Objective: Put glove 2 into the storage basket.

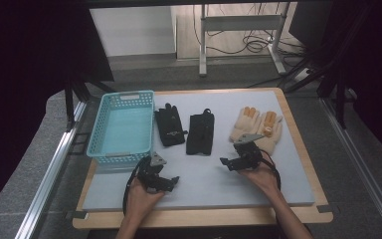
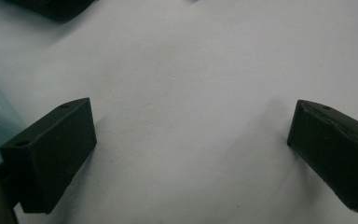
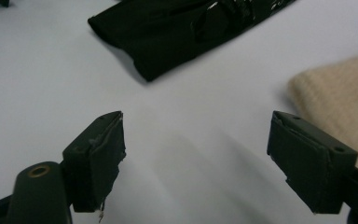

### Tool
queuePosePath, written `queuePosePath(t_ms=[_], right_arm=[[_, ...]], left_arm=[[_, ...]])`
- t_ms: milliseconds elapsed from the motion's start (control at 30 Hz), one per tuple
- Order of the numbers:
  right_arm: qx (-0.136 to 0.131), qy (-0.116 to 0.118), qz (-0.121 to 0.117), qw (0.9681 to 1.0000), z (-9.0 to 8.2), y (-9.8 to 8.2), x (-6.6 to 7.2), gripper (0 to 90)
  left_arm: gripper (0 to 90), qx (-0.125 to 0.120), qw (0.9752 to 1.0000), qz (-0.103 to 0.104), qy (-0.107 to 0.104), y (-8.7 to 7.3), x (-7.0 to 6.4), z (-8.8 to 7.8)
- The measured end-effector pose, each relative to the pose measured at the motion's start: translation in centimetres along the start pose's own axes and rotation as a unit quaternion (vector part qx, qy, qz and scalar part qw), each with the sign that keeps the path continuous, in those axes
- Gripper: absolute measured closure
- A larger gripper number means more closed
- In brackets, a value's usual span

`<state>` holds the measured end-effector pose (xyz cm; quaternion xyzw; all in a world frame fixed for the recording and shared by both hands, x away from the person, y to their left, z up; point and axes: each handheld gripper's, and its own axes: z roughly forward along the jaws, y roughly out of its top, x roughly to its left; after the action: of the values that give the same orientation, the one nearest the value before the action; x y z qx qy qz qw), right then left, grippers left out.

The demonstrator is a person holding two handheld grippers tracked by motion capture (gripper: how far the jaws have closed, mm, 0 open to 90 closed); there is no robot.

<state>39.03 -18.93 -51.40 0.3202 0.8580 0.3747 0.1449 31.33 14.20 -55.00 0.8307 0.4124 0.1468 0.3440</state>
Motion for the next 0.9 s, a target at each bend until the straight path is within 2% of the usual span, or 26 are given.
queuePosePath(t_ms=[233, 667, 900], right_arm=[[-0.007, 0.011, 0.009, 0.9999, 0.8, 1.6, -0.9, 28.0], [-0.001, 0.021, 0.009, 0.9997, 4.2, 5.7, -2.2, 38.4], [0.002, 0.006, 0.011, 0.9999, 6.0, 7.8, -2.7, 56.4]], left_arm=[[1.4, 0.000, 1.0000, 0.000, 0.000, 0.0, 0.0, 0.0], [1.5, 0.000, 1.0000, 0.000, 0.000, 0.0, 0.0, 0.0], [1.4, 0.000, 1.0000, 0.002, 0.001, 0.0, 0.0, 0.0]])
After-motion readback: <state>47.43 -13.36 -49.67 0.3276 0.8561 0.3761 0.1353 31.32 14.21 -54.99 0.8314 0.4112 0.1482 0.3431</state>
